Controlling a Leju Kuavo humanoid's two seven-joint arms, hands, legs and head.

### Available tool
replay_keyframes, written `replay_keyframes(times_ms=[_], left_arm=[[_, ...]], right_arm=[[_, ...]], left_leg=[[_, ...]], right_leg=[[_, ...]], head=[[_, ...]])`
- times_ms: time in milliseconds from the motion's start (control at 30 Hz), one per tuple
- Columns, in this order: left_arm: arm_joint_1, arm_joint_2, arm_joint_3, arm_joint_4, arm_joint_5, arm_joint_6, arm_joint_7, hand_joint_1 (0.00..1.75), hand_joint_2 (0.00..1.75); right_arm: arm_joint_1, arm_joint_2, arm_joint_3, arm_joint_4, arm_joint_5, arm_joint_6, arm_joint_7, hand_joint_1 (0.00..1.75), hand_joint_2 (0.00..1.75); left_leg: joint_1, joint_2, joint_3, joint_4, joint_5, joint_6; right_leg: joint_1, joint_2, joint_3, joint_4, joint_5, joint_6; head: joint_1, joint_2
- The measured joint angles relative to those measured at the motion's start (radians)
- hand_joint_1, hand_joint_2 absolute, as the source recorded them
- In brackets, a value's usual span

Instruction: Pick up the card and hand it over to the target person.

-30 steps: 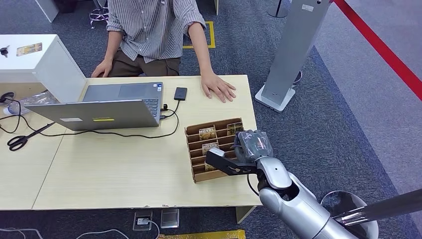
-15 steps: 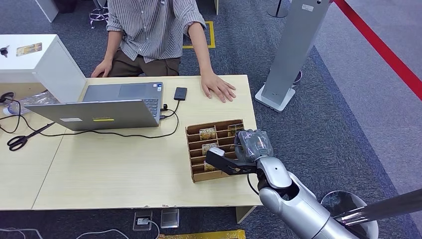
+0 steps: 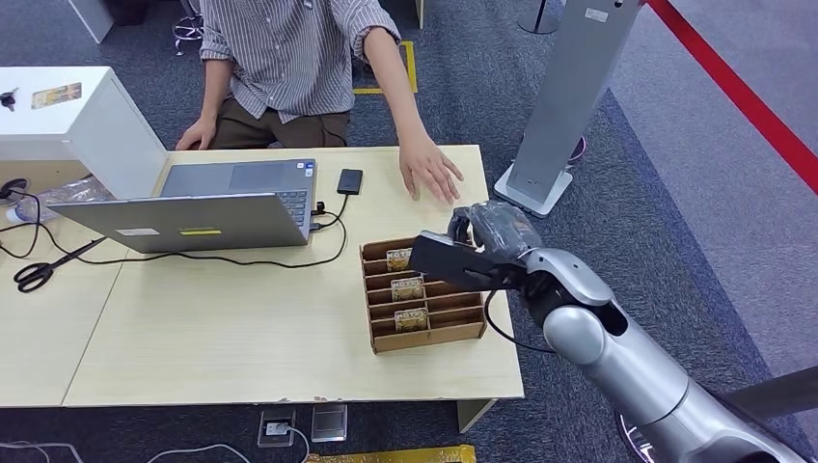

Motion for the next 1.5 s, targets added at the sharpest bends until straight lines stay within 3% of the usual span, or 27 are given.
replay_keyframes(times_ms=[200,267,400,500,633,800,1267,1400,1500], left_arm=[[0.000,-0.003,0.000,0.002,0.000,-0.002,0.000,0.00,1.75],[0.000,-0.007,-0.003,0.002,-0.003,-0.003,-0.004,0.00,1.75],[-0.001,-0.017,-0.017,0.002,-0.018,-0.003,-0.016,0.00,1.75],[-0.002,-0.021,-0.028,0.003,-0.029,-0.006,-0.025,0.00,1.75],[-0.010,-0.021,-0.038,0.004,-0.038,-0.008,-0.024,0.00,1.75],[-0.016,-0.018,-0.041,0.004,-0.040,-0.005,-0.018,0.00,1.75],[-0.003,-0.009,-0.035,0.004,-0.028,0.012,-0.007,0.00,1.75],[-0.003,-0.008,-0.038,0.002,-0.032,0.023,-0.004,0.00,1.75],[-0.002,-0.007,-0.029,0.002,-0.023,0.020,-0.001,0.00,0.44]], right_arm=[[0.000,0.029,-0.004,0.021,0.024,-0.055,-0.025,1.61,1.75],[0.007,0.062,0.007,0.083,0.152,-0.137,-0.029,1.61,1.75],[0.045,0.150,-0.026,0.306,0.381,-0.393,-0.093,1.61,1.75],[0.050,0.191,-0.058,0.471,0.424,-0.539,-0.159,1.61,1.75],[0.034,0.222,-0.071,0.644,0.482,-0.650,-0.176,1.61,1.75],[0.011,0.243,-0.063,0.754,0.483,-0.702,-0.193,1.61,1.75],[-0.030,0.267,0.017,0.790,0.385,-0.722,-0.211,1.61,1.75],[-0.033,0.263,0.024,0.789,0.376,-0.724,-0.206,0.00,1.75],[-0.035,0.259,0.029,0.783,0.369,-0.735,-0.202,0.00,1.75]], left_leg=[[0.000,0.000,0.002,-0.002,0.000,0.000],[0.001,0.000,0.002,-0.002,0.001,0.000],[0.001,0.003,0.005,-0.005,0.002,0.000],[0.001,0.003,0.006,-0.006,0.002,0.000],[0.001,0.003,0.006,-0.005,0.002,0.000],[0.001,0.002,0.005,-0.005,0.002,0.000],[0.001,0.003,0.004,-0.004,0.002,-0.001],[0.001,0.001,0.003,-0.003,0.001,0.000],[0.001,0.002,0.003,-0.003,0.001,0.000]], right_leg=[[0.000,0.000,0.002,-0.002,0.001,0.000],[0.001,0.000,0.002,-0.002,0.001,0.000],[0.001,0.003,0.005,-0.005,0.003,0.000],[0.001,0.003,0.006,-0.006,0.003,-0.001],[0.001,0.003,0.006,-0.005,0.003,0.000],[0.001,0.002,0.006,-0.005,0.003,-0.001],[0.001,0.004,0.003,-0.003,0.003,-0.001],[0.001,0.001,0.003,-0.003,0.001,0.000],[0.001,0.002,0.004,-0.003,0.001,-0.001]], head=[[0.000,0.000],[0.000,0.000],[0.000,0.000],[0.000,0.000],[0.000,0.000],[0.000,0.000],[0.000,0.000],[0.000,0.000],[0.000,0.000]])
